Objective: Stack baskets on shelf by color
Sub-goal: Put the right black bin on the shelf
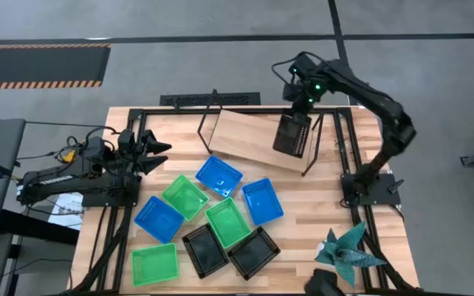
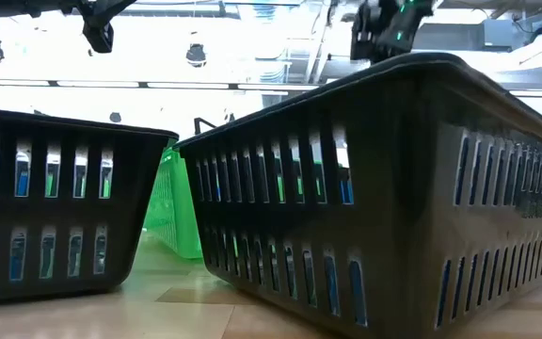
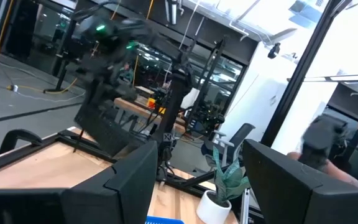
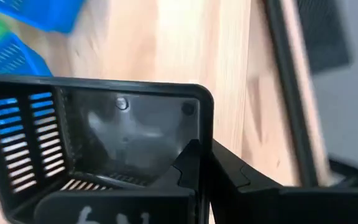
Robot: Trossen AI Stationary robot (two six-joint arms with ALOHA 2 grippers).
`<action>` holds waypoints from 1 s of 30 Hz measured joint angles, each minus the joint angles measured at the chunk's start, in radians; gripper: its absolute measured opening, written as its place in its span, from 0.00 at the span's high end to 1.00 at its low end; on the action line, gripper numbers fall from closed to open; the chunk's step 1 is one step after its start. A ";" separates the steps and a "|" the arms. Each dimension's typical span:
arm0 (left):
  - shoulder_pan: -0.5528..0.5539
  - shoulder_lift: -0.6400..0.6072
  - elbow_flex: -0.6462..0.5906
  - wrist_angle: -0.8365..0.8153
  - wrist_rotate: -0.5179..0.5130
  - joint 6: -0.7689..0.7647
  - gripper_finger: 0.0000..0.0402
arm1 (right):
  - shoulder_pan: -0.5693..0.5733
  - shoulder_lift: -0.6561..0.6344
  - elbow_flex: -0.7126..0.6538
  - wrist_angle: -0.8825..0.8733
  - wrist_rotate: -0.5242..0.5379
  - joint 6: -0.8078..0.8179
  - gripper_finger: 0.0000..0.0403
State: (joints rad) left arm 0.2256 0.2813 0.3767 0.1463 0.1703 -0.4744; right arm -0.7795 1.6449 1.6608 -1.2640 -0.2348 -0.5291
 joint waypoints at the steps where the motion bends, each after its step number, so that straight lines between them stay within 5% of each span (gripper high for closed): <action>1: 0.000 0.000 0.000 0.000 0.000 0.000 0.43 | -0.016 0.027 0.000 -0.018 0.000 -0.003 0.91; 12: 0.000 0.000 0.000 0.000 -0.001 0.048 0.43 | -0.115 0.221 0.000 -0.057 -0.003 -0.052 0.91; 30: 0.000 0.000 0.000 -0.019 -0.001 0.048 0.43 | -0.098 0.242 0.000 -0.065 0.065 -0.025 0.89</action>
State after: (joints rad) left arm 0.2256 0.2817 0.3763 0.1272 0.1696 -0.4259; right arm -0.8776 1.8866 1.6611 -1.3286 -0.1703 -0.5539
